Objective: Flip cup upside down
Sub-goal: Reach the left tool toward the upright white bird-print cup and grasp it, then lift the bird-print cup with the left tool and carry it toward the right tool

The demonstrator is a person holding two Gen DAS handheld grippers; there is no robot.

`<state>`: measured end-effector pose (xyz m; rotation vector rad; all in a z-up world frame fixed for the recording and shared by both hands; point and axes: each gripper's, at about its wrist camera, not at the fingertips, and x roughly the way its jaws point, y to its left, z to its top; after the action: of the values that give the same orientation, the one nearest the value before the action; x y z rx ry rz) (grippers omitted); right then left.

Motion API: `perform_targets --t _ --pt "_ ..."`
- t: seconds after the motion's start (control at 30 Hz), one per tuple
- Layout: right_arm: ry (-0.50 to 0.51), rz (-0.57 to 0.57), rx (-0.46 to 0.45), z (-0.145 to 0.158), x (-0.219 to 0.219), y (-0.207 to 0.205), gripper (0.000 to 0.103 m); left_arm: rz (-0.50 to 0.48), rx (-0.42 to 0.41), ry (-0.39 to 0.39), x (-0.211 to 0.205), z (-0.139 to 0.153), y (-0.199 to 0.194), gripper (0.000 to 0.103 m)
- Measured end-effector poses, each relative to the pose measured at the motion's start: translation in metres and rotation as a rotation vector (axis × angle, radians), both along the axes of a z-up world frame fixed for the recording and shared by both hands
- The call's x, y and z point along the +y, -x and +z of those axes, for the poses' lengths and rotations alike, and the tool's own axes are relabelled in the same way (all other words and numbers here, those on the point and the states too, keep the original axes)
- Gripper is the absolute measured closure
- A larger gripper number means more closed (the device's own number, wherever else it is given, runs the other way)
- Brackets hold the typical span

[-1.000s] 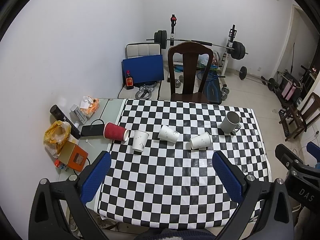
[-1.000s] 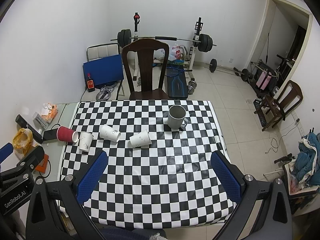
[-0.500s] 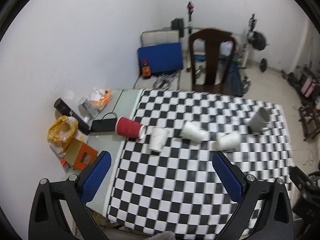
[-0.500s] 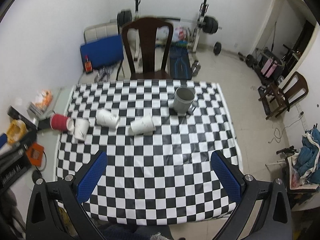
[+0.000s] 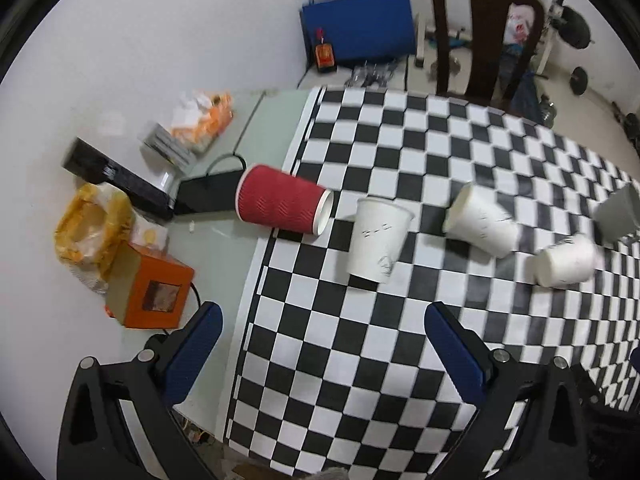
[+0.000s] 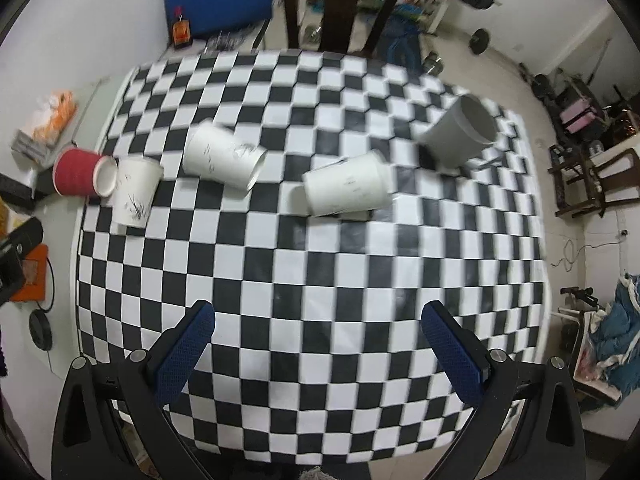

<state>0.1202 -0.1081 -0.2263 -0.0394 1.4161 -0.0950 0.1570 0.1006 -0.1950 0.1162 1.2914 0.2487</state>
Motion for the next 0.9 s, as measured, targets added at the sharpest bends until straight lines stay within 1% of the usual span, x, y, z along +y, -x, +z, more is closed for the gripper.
perform_targets --t 0.1,0.17,0.2,0.3,0.37,0.4,0.47,0.53,0.6,0.63,0.67,0.7,0.77,0.9 --pt "0.003 0.011 0.035 -0.026 0.013 -0.011 0.000 0.018 0.048 0.023 0.013 -0.032 -0.020 0.000" --pt "0.011 0.013 0.061 -0.047 0.021 -0.020 0.000 0.023 0.070 0.049 0.017 -0.047 -0.030 0.000" --pt "0.008 0.009 0.081 -0.063 0.026 -0.029 0.000 0.018 0.076 0.063 0.019 -0.056 -0.037 0.000" --pt "0.001 -0.007 0.129 -0.094 0.033 -0.038 0.000 -0.013 0.098 0.094 0.018 -0.077 -0.051 0.000" --pt "-0.004 -0.024 0.162 -0.111 0.034 -0.042 0.000 -0.056 0.125 0.115 0.014 -0.092 -0.060 0.000" --pt "-0.009 -0.034 0.178 -0.120 0.034 -0.045 0.000 -0.078 0.141 0.111 0.010 -0.102 -0.066 0.001" --pt "-0.003 -0.047 0.201 -0.132 0.032 -0.047 0.000 -0.108 0.161 0.099 0.004 -0.115 -0.074 0.008" --pt "-0.004 -0.060 0.221 -0.140 0.029 -0.048 0.000 -0.131 0.180 0.093 0.001 -0.127 -0.079 0.009" --pt "-0.001 -0.074 0.234 -0.150 0.027 -0.052 0.000 -0.145 0.188 0.084 -0.003 -0.137 -0.082 0.012" --pt "-0.002 -0.078 0.238 -0.153 0.026 -0.052 0.000 -0.150 0.192 0.082 -0.003 -0.140 -0.082 0.016" --pt "-0.001 -0.081 0.242 -0.156 0.025 -0.053 0.000 -0.155 0.195 0.078 -0.004 -0.144 -0.083 0.022" --pt "0.003 -0.086 0.245 -0.160 0.024 -0.055 0.000 -0.157 0.200 0.074 -0.005 -0.147 -0.084 0.025" --pt "0.004 -0.091 0.252 -0.166 0.022 -0.056 0.000 -0.160 0.207 0.072 -0.005 -0.154 -0.086 0.043" --pt "0.010 -0.098 0.254 -0.176 0.018 -0.053 0.000 -0.167 0.173 0.061 -0.003 -0.153 -0.086 0.046"
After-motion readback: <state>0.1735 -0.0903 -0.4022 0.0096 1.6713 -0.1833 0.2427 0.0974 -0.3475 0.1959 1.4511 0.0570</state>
